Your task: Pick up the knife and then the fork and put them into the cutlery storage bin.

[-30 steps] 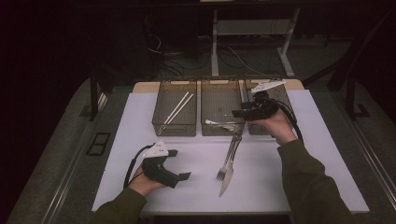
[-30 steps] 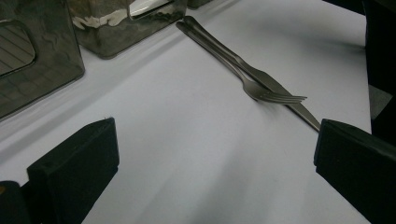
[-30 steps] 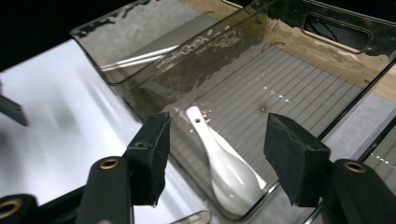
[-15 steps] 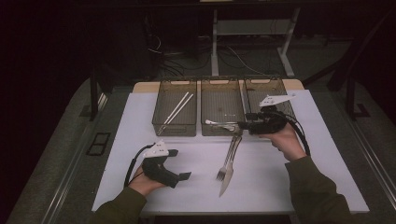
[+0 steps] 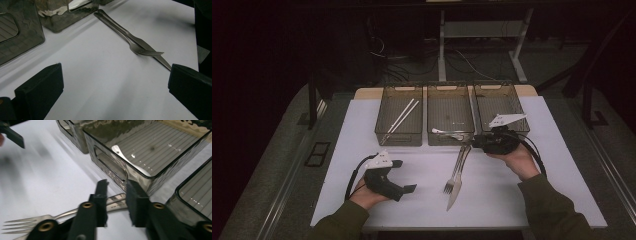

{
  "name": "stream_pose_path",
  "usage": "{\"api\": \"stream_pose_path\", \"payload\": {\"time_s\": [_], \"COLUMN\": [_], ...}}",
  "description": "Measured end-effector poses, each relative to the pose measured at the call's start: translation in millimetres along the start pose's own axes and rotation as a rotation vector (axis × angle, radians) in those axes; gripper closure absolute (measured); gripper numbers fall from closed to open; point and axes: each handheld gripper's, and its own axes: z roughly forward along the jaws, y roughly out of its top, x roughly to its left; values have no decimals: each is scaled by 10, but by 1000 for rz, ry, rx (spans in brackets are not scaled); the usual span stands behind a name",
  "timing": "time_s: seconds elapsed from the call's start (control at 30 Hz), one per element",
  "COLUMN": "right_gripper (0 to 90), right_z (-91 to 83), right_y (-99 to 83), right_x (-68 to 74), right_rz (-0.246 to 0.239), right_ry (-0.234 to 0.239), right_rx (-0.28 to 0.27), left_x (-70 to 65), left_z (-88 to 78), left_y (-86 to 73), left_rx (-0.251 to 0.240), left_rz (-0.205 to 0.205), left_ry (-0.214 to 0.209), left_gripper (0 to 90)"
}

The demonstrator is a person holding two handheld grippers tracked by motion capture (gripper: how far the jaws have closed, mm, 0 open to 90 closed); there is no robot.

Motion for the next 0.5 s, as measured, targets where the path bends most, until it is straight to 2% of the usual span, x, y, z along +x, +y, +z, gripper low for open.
{"api": "stream_pose_path", "payload": {"time_s": [0.23,0.5], "right_gripper": [893,896], "right_z": [146,366], "right_y": [-43,-73], "right_x": [13,20], "right_rz": [-6,-21], "right_ry": [-26,-28], "right_rx": [9,47], "left_x": [-10,-8], "left_z": [-12,-7], "left_y": [8,4], "left_rx": [-4,-1], "left_rz": [6,5], "left_ry": [6,4], "left_gripper": [0,0]}}
